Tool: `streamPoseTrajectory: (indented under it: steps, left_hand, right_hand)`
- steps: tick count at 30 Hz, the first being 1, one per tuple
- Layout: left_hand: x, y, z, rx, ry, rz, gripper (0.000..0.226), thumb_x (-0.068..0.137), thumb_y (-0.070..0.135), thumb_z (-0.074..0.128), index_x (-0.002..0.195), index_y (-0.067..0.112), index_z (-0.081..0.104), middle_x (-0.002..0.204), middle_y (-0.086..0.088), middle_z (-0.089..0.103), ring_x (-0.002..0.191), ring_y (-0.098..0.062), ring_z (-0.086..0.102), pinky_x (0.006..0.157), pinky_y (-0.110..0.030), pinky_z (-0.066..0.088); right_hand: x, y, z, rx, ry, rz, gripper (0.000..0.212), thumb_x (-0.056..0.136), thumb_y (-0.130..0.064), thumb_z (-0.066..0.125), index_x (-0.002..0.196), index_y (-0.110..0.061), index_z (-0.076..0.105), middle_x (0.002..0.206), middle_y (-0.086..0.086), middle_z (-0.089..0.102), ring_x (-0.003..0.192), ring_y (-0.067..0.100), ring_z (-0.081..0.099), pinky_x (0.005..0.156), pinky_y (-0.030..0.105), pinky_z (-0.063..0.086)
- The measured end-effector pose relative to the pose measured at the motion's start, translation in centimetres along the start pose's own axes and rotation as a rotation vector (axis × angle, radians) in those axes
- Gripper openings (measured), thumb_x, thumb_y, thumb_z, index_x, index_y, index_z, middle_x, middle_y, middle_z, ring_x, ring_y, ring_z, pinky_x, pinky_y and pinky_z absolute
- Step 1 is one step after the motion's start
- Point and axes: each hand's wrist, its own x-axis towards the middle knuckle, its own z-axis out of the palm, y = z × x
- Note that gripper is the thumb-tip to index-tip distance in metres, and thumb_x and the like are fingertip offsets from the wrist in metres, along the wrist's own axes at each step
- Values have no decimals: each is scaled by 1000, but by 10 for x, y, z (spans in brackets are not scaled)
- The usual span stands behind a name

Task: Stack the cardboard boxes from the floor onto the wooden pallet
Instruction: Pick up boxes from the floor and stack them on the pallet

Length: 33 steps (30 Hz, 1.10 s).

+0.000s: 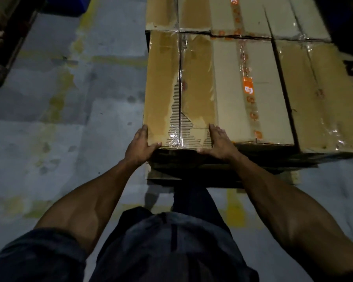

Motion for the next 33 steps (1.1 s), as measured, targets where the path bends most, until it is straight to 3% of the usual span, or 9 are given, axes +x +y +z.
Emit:
streamPoseTrajectory:
  steps: [4, 7, 12, 17, 24, 29, 33]
  left_hand:
    - [3, -5, 0, 28, -54, 45, 116, 75, 57, 79, 159, 19, 9, 160, -11, 30, 141, -34, 38, 111, -51, 42]
    - [7, -4, 2, 117, -29, 64, 112, 78, 45, 82, 158, 16, 10, 156, -14, 36, 137, -36, 43, 107, -50, 46]
    - [8, -3, 0, 134, 17, 100, 101, 75, 44, 84, 152, 14, 25, 143, -14, 50, 124, -36, 54, 97, -48, 52]
    - [7, 7, -3, 143, 38, 92, 97, 74, 44, 85, 148, 13, 30, 139, -13, 54, 121, -35, 56, 94, -47, 53]
    - [6, 11, -3, 134, 40, 65, 98, 74, 46, 84, 150, 15, 30, 141, -10, 54, 125, -35, 54, 98, -49, 52]
    - [3, 16, -3, 178, 13, 17, 106, 78, 44, 82, 157, 15, 16, 148, -11, 47, 129, -34, 51, 101, -48, 51]
    - [3, 18, -3, 228, -9, 19, 103, 79, 42, 82, 154, 12, 18, 148, -15, 45, 130, -35, 50, 102, -46, 49]
  right_hand:
    - [-7, 5, 6, -88, 2, -19, 129, 74, -51, 84, 161, -17, -6, 168, 14, 0, 154, 36, 0, 124, 42, 8]
    - [-5, 6, 10, -99, 77, -26, 117, 81, -38, 81, 161, -20, -2, 168, 15, 8, 154, 36, 10, 125, 42, 13]
    - [-8, 7, 10, -134, 118, -49, 102, 87, -35, 76, 161, -22, 9, 159, 18, 29, 143, 35, 33, 116, 44, 34]
    - [-12, 4, 4, -147, 157, -40, 93, 91, -32, 72, 161, -24, 12, 152, 14, 41, 133, 33, 47, 104, 46, 45]
    - [-13, 4, 5, -229, 196, -20, 86, 92, -35, 69, 159, -29, 16, 140, 10, 49, 122, 30, 52, 92, 45, 52]
    - [-11, -1, 3, -272, 162, -4, 87, 90, -35, 71, 158, -28, 17, 142, 12, 44, 124, 31, 47, 93, 47, 52]
    - [-13, -5, 0, -311, 172, -5, 84, 90, -30, 69, 157, -25, 19, 142, 14, 43, 122, 34, 47, 91, 47, 50]
